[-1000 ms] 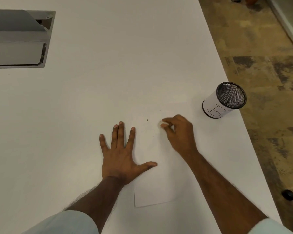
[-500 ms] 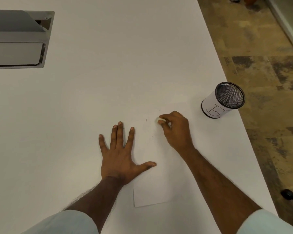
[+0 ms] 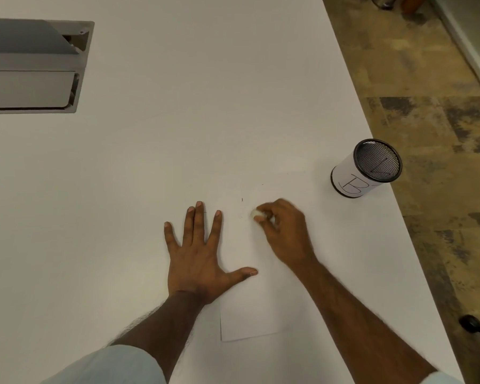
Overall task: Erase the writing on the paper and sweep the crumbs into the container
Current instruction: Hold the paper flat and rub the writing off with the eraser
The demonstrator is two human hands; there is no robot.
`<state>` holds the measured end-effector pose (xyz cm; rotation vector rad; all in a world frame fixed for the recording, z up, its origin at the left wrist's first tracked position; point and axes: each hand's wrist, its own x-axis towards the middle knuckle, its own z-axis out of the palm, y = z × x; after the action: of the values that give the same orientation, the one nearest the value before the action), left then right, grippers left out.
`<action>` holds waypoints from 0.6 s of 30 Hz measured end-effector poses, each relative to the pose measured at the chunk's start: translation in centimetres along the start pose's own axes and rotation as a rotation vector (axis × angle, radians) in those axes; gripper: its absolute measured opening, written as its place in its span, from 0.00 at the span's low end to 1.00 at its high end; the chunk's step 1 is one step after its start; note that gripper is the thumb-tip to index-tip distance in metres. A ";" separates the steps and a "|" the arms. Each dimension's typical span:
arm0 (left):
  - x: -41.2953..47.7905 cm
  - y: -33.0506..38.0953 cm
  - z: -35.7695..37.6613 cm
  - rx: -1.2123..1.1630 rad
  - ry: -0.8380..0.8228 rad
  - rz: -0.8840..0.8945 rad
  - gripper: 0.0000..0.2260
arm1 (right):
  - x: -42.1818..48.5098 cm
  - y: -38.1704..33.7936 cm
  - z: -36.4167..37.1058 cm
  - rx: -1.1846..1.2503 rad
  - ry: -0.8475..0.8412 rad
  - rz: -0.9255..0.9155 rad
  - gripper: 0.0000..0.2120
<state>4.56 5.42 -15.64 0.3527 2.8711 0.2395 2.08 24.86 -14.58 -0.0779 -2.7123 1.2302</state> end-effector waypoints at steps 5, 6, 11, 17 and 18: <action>0.0 0.0 0.2 -0.015 0.009 0.008 0.56 | -1.0 -0.3 0.5 -0.058 -0.033 -0.073 0.02; 0.1 0.0 0.2 -0.014 0.009 0.007 0.56 | -0.1 -0.1 0.4 -0.086 0.008 -0.065 0.02; 0.1 0.0 0.3 -0.005 0.009 0.003 0.56 | 1.8 0.3 0.4 -0.104 0.109 -0.001 0.03; 0.1 0.0 0.3 -0.019 0.013 0.013 0.56 | -0.9 -0.9 0.7 -0.046 -0.027 -0.114 0.03; 0.1 0.0 0.3 -0.014 0.006 0.014 0.56 | -0.3 -0.7 0.7 -0.062 -0.002 -0.114 0.03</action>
<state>4.54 5.46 -15.93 0.3702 2.8726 0.2640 2.29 23.83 -14.56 0.0691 -2.7148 1.1158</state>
